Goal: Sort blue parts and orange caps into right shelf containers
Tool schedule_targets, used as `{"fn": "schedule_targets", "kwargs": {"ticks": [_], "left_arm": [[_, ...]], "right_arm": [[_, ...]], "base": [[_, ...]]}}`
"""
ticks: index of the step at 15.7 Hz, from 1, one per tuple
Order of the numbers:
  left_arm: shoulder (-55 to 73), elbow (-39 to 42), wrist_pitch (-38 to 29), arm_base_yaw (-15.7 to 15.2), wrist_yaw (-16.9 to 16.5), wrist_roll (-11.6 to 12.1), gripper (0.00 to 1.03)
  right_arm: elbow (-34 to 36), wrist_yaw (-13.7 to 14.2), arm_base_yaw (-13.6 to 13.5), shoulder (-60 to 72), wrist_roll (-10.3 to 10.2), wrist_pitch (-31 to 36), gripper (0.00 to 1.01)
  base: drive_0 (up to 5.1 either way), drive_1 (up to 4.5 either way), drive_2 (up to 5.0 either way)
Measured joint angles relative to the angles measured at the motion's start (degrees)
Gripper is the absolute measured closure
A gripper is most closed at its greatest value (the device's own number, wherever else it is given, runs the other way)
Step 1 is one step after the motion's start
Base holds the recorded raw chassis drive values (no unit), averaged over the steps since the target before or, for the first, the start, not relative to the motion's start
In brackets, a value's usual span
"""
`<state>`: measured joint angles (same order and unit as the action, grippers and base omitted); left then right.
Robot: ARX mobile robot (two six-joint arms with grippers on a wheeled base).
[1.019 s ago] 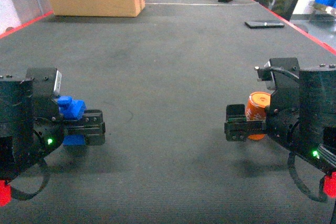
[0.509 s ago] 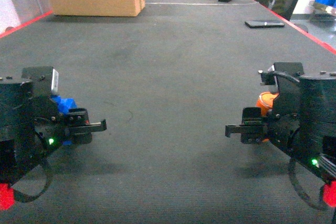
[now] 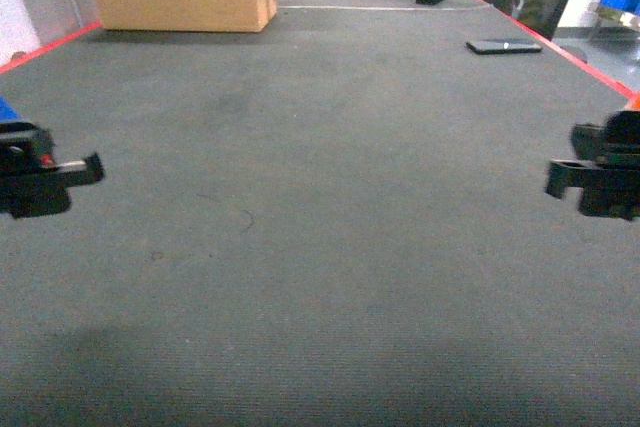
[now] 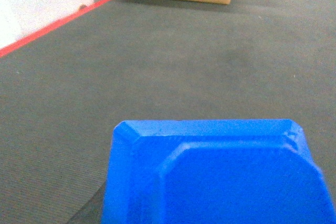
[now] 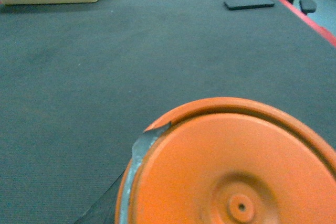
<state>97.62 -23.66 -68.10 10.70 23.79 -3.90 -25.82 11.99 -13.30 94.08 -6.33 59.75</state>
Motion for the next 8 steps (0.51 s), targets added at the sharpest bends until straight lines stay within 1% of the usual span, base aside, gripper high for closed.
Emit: {"fn": "schedule_targets", "kwargs": {"ticks": [2,3,5,6,7,8], "left_arm": [[-10.5,4.5,1.6,0.0,2.4,1.2,0.61],[-18.9,7.5,3.7,0.5,4.4,1.4,0.61],[-32.4,11.1,9.6,2.4,6.9,2.2,0.61],[-38.7,12.0,13.4,3.9,7.8,3.2,0.61],[-43.3,12.7,16.1,4.9,8.7,4.5,0.61],[-47.8,13.4,18.5,5.8,9.7,4.9,0.61]], "right_arm": [[7.0,0.1,1.8,-11.4,0.0,-3.1,0.57],[10.9,0.5,2.9,-20.8,0.0,-7.2,0.57],[15.4,0.4,4.5,-37.8,-0.4,-17.6,0.57],[16.7,0.5,5.2,-47.7,-0.7,-24.2,0.57],[17.2,0.9,5.5,-55.7,-0.7,-29.8,0.57],[17.4,1.4,5.5,-64.1,-0.8,-35.8,0.57]], "base": [[0.0,0.0,0.0],[0.0,0.0,0.0],[0.0,0.0,0.0],[0.0,0.0,0.0],[0.0,0.0,0.0],[0.0,0.0,0.0]]}}
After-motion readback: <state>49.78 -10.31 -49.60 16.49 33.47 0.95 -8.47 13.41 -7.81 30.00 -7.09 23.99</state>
